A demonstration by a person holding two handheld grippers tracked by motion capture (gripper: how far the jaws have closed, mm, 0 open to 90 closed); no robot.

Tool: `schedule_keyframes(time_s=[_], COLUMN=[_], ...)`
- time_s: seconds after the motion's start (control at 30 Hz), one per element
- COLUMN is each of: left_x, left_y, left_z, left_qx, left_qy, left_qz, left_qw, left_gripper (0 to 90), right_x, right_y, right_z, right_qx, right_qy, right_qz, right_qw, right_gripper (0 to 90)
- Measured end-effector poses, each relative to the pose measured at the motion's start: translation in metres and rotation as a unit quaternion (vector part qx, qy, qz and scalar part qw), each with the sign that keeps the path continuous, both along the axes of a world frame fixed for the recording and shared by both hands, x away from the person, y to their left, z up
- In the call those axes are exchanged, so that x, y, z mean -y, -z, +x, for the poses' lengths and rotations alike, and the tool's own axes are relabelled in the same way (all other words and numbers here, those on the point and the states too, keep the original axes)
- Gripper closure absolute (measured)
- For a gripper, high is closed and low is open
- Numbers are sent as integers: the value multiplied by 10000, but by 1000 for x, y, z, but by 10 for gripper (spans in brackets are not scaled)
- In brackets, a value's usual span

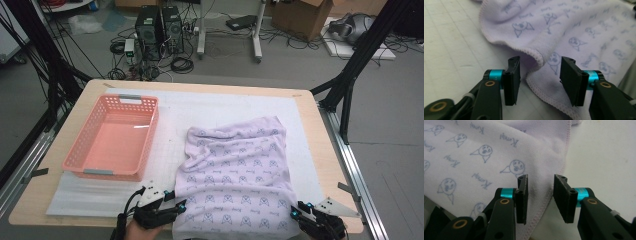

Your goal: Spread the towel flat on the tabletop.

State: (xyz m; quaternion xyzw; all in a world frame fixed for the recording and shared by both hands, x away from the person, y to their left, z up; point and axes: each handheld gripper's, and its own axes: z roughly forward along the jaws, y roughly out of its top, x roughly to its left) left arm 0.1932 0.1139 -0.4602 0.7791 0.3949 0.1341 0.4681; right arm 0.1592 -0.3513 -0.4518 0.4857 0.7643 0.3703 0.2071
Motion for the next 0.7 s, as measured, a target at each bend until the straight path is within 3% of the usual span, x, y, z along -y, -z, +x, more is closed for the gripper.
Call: schedule_keyframes(time_s=[0.1, 0.2, 0.3, 0.4, 0.7], left_x=[1, -3, -8, -18, -20], left_y=[0, -2, -5, -6, -6], left_z=[-3, -2, -8, -18, -42], left_qx=[309, 104, -17, -105, -45], left_qy=[16, 15, -103, -173, -3], left_qz=[418, 291, 233, 14, -162], left_qw=[9986, 9995, 9997, 9998, 9999], left_gripper=[664, 865, 877, 877, 873], right_x=[0, -3, -6, 3, 17], right_y=[0, 0, -2, -2, -13], right_z=[-1, -1, -3, -7, -29], right_qx=[19, 13, 10, -80, -135], right_qy=[29, -118, -211, -335, -624], right_qz=[-1, -34, -179, 68, 436], right_qw=[10000, 9999, 9996, 9994, 9970], right_gripper=[706, 855, 862, 864, 863])
